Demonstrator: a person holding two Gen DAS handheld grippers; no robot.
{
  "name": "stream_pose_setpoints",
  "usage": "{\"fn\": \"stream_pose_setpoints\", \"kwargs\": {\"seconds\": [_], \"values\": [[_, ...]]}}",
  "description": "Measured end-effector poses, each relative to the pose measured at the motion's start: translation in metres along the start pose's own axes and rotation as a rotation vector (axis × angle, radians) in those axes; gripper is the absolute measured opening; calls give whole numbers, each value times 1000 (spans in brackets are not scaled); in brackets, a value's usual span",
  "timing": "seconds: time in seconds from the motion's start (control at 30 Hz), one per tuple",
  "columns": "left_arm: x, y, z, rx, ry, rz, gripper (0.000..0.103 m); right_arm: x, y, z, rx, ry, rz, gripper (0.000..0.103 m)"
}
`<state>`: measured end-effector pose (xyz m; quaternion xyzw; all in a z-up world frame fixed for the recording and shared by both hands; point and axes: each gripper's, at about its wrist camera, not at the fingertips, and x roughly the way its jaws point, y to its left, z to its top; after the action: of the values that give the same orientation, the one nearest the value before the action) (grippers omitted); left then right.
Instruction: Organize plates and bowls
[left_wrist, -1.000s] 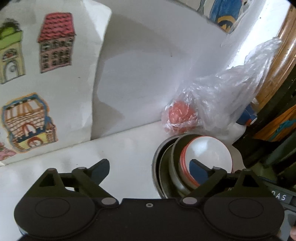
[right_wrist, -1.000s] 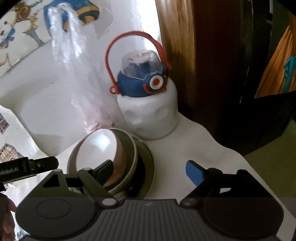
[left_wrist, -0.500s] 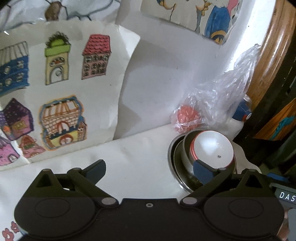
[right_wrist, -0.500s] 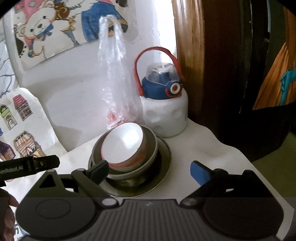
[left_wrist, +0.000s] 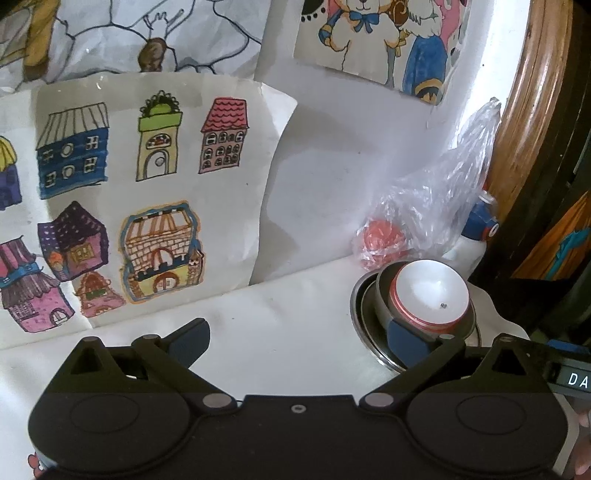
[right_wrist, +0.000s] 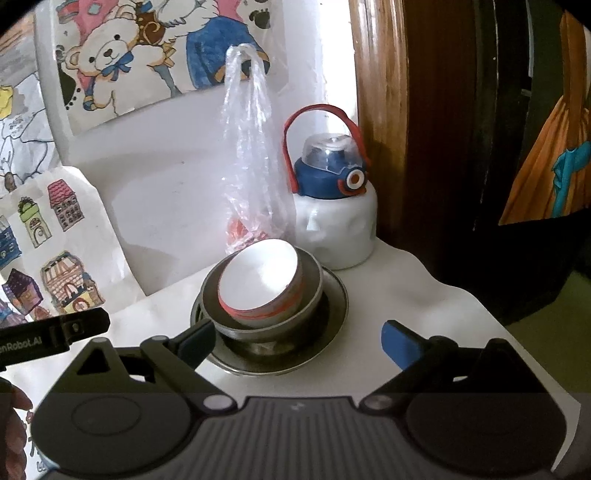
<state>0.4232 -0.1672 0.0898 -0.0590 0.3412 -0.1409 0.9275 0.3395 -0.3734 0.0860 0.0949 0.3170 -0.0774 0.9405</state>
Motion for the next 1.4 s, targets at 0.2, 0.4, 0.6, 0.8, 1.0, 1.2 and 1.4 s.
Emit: {"fn": "stream_pose_setpoints", "kwargs": {"seconds": [0.2, 0.4, 0.6, 0.8, 1.0, 1.2, 1.4], "values": [[-7, 2, -6, 8, -20, 5, 102, -6, 4, -4, -3, -8, 5, 99], [-9, 2, -9, 22, -27, 8, 102, -8, 8, -8, -20, -6, 7, 100], [-9, 2, -10, 23, -28, 9, 102, -5, 7, -7, -16, -3, 9, 100], [-9, 3, -13, 29, -37, 13, 102, -4, 7, -9, -8, -2, 9, 100], [-11, 6, -17, 29, -40, 18, 102, -4, 7, -14, 7, -1, 8, 100], [-16, 8, -21, 32, -48, 19, 102, -8, 8, -21, 5, -2, 5, 100], [-23, 11, -27, 35, -66, 22, 102, -15, 12, -28, 3, -13, 11, 101]]}}
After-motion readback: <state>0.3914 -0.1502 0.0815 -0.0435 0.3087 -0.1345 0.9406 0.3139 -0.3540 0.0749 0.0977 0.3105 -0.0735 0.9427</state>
